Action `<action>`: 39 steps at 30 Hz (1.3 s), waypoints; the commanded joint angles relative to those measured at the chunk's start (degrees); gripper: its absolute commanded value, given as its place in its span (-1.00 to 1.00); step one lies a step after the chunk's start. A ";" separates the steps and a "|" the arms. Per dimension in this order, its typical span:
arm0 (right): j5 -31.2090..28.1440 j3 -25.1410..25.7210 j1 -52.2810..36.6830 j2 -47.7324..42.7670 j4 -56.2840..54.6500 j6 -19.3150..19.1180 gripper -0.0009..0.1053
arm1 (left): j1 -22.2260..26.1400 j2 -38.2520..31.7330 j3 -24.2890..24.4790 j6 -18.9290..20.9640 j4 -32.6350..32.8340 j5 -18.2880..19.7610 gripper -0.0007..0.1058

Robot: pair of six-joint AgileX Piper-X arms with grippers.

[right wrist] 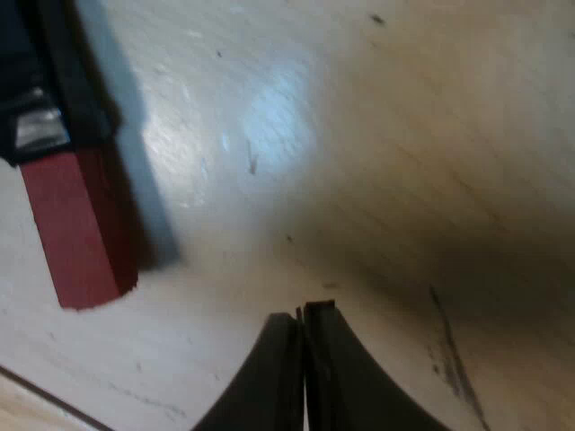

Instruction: Put the handle in the coffee machine

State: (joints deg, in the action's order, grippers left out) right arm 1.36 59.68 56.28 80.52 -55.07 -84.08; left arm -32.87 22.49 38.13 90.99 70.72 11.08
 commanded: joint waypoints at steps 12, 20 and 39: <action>0.81 0.07 3.86 7.51 8.36 2.82 -0.98 | -0.29 -0.06 0.11 0.18 1.94 -0.63 0.61; 3.10 0.07 4.05 10.51 11.33 3.63 -0.98 | -0.29 -0.06 0.11 0.18 1.94 -0.63 0.61; 5.37 3.81 13.06 17.22 23.05 10.00 -0.98 | -0.29 -0.06 0.51 0.35 1.97 -0.63 0.61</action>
State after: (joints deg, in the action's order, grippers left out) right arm 5.65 63.14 69.35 97.48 -32.91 -74.86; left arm -32.87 22.49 38.25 90.99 72.84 11.10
